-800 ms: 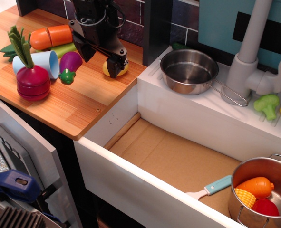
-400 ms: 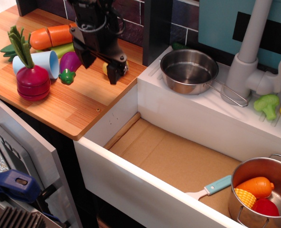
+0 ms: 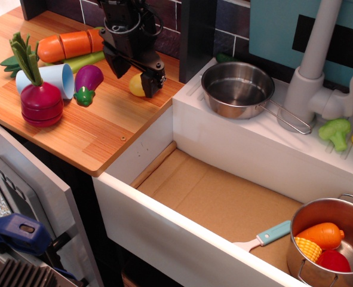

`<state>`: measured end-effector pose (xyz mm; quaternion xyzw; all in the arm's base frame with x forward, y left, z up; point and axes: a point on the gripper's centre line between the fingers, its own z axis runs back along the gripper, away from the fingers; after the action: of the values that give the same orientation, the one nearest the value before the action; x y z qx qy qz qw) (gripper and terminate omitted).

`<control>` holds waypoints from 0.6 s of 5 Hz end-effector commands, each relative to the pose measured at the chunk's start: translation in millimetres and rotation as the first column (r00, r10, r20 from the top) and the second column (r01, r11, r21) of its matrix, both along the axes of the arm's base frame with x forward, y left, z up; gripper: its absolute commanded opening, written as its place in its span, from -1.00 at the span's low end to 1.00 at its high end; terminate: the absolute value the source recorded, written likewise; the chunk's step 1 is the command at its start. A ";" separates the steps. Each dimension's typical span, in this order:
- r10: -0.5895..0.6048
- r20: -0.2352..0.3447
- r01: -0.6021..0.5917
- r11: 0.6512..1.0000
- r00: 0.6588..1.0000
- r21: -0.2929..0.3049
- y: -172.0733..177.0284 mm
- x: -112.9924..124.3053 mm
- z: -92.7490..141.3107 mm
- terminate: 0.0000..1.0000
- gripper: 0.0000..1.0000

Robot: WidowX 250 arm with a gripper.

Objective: Put potato in pot or pan

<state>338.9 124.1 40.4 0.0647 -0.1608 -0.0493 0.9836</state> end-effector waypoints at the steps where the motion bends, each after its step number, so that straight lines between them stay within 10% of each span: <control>1: -0.034 0.048 0.034 0.999 0.998 -0.008 9.7 18.7 4.0 -1.00 1.00; 3: -0.023 0.047 0.026 0.997 0.999 -0.071 8.3 17.6 -19.2 -1.00 1.00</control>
<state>350.6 127.5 7.8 0.0222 -0.1697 -0.0472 0.9841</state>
